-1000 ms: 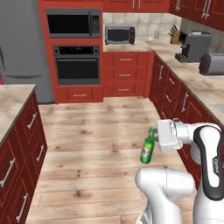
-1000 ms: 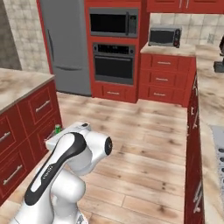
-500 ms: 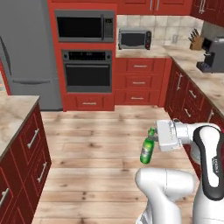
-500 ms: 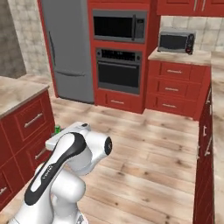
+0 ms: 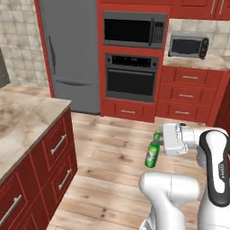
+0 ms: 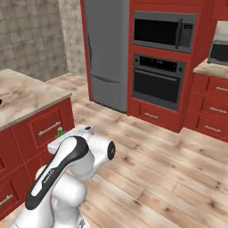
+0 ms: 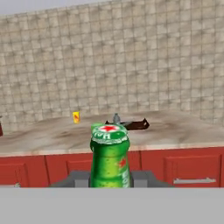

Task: Place the drinks on the dining counter in a tight cluster.

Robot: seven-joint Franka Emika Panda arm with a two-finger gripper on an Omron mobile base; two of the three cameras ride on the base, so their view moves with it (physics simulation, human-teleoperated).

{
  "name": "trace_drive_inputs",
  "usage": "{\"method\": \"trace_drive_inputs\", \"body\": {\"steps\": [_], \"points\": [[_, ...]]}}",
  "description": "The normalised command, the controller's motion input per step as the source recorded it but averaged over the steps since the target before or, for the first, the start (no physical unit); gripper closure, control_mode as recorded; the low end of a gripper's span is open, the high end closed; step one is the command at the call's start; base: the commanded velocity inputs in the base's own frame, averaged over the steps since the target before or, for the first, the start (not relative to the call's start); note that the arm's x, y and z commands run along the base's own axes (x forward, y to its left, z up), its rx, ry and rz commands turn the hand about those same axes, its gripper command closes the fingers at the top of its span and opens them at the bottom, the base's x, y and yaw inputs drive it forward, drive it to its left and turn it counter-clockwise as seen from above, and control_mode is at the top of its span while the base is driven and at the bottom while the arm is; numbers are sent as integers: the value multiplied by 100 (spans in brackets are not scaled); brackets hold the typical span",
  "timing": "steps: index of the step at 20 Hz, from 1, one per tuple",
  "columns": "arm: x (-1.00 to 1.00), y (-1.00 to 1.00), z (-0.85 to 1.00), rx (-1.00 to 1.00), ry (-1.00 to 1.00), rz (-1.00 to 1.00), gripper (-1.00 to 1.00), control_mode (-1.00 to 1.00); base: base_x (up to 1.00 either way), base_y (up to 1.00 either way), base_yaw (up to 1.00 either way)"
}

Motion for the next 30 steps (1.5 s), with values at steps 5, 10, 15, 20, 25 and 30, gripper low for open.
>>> {"method": "trace_drive_inputs", "body": {"steps": [5,10,15,20,25,30], "points": [[0,0,0,0,0,0,100,100,66,0,57],[0,0,0,0,0,0,100,100,68,0,54],[0,0,0,0,0,0,100,100,67,0,55],[0,0,0,0,0,0,100,100,63,0,58],[0,0,0,0,0,0,100,100,50,-1,53],[0,0,0,0,0,0,100,100,44,-9,38]]}}
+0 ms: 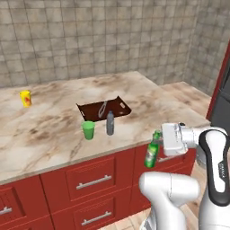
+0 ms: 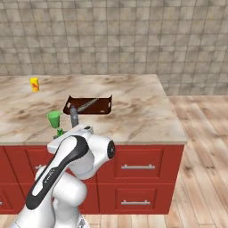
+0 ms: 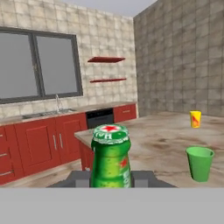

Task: Place the drinks on the dining counter in a tight cluster.

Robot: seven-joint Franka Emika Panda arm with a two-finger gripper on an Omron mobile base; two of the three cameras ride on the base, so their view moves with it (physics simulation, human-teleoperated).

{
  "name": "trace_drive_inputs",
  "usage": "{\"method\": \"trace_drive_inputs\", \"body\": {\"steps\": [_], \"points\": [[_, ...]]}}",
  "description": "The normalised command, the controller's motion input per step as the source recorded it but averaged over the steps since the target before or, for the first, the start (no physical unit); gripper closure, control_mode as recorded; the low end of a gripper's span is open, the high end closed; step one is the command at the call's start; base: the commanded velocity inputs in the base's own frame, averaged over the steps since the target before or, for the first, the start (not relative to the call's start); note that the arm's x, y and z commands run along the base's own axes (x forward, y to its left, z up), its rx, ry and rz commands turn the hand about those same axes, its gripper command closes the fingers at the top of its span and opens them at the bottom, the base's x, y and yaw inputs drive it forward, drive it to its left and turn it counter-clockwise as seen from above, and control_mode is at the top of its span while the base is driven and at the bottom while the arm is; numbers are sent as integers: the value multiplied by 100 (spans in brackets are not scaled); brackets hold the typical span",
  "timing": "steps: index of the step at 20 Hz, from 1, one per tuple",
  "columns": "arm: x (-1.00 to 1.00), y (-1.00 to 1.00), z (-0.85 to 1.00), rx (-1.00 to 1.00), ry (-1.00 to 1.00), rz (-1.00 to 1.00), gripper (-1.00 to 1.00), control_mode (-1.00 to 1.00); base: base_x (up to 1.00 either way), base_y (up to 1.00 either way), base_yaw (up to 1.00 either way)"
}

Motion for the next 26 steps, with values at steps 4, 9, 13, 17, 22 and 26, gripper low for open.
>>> {"method": "trace_drive_inputs", "body": {"steps": [4,9,13,17,22,26], "points": [[0,0,0,0,0,0,100,100,29,-36,20],[0,0,0,0,0,0,100,100,41,-36,15],[0,0,0,0,0,0,100,100,46,-30,20],[0,0,0,0,0,0,100,100,54,-25,18],[0,0,0,0,0,0,100,100,38,-32,15],[0,0,0,0,0,0,100,100,43,-29,18]]}}
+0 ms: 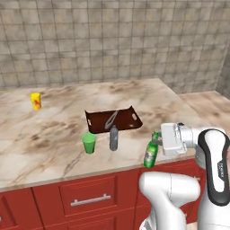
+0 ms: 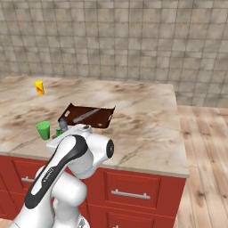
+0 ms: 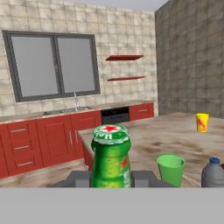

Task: Place the drinks on the dining counter in a tight cluster.

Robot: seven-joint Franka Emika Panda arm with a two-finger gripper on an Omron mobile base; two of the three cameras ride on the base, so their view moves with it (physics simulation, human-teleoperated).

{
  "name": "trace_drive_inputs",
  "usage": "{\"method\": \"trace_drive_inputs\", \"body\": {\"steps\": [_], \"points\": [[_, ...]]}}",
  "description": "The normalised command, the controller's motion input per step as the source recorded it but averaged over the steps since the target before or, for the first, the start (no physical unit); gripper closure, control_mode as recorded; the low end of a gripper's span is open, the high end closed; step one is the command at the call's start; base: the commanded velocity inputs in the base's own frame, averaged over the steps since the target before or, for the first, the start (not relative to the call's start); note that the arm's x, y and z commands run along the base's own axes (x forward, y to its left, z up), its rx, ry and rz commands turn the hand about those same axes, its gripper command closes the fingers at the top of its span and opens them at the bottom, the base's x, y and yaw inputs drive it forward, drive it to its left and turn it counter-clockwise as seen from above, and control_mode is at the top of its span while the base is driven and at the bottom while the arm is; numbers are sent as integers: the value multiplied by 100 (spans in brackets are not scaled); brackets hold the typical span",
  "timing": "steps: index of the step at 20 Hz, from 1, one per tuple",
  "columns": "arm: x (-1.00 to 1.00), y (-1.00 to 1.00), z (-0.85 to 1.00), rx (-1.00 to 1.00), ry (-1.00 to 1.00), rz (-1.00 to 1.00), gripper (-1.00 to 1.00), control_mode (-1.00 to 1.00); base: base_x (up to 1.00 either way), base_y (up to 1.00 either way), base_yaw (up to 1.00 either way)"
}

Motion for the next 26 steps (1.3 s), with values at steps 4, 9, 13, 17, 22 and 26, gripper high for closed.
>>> {"method": "trace_drive_inputs", "body": {"steps": [4,9,13,17,22,26], "points": [[0,0,0,0,0,0,100,100,48,-24,19],[0,0,0,0,0,0,100,100,41,-28,18],[0,0,0,0,0,0,100,100,7,-16,10],[0,0,0,0,0,0,100,100,0,0,0],[0,0,0,0,0,0,100,100,0,0,0],[0,0,0,0,0,0,100,100,5,-5,4]]}}
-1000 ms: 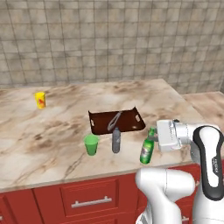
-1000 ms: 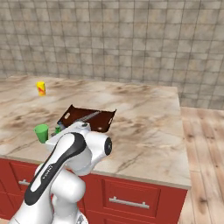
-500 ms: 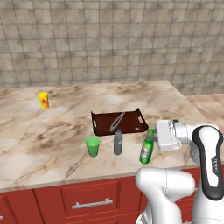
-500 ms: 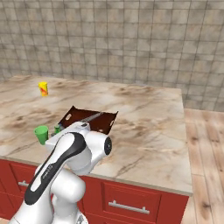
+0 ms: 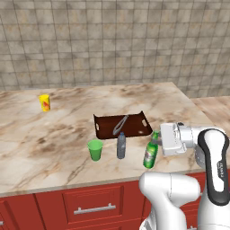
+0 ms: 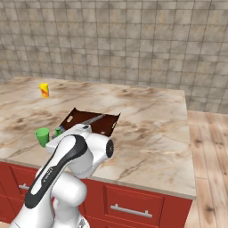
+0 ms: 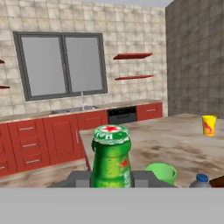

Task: Place the drinks on the dining counter in a tight cluster.

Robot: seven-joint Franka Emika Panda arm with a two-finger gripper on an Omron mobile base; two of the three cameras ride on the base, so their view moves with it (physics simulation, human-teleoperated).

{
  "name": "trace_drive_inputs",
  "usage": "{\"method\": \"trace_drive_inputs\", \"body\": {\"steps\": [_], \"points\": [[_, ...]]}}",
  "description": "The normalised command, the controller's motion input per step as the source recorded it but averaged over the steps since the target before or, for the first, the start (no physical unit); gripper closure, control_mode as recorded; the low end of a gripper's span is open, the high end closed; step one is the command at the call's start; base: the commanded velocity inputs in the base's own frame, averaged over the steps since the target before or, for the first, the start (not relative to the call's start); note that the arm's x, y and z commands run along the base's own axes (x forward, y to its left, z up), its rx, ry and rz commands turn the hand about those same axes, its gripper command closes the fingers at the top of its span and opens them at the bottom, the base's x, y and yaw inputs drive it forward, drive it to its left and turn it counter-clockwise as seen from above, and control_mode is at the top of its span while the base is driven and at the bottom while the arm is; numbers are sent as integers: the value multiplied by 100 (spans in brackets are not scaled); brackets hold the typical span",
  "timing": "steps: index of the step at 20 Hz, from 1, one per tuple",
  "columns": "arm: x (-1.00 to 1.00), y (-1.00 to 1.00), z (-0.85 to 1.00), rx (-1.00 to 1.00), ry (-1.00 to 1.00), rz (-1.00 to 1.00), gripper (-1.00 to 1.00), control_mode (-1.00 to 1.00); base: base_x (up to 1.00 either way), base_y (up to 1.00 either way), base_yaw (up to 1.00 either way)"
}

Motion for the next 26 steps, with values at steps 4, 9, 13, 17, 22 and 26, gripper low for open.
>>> {"method": "trace_drive_inputs", "body": {"steps": [4,9,13,17,22,26], "points": [[23,-20,-1,2,3,16,100,-100,0,0,0],[31,-30,0,5,4,23,100,-100,0,0,0],[34,-19,-6,-2,3,22,100,-100,0,0,0],[48,-1,-6,-4,0,16,100,-100,0,0,0],[39,0,-12,-5,-1,9,100,-100,0,0,0],[31,0,-26,-9,-7,2,100,-100,0,0,0]]}}
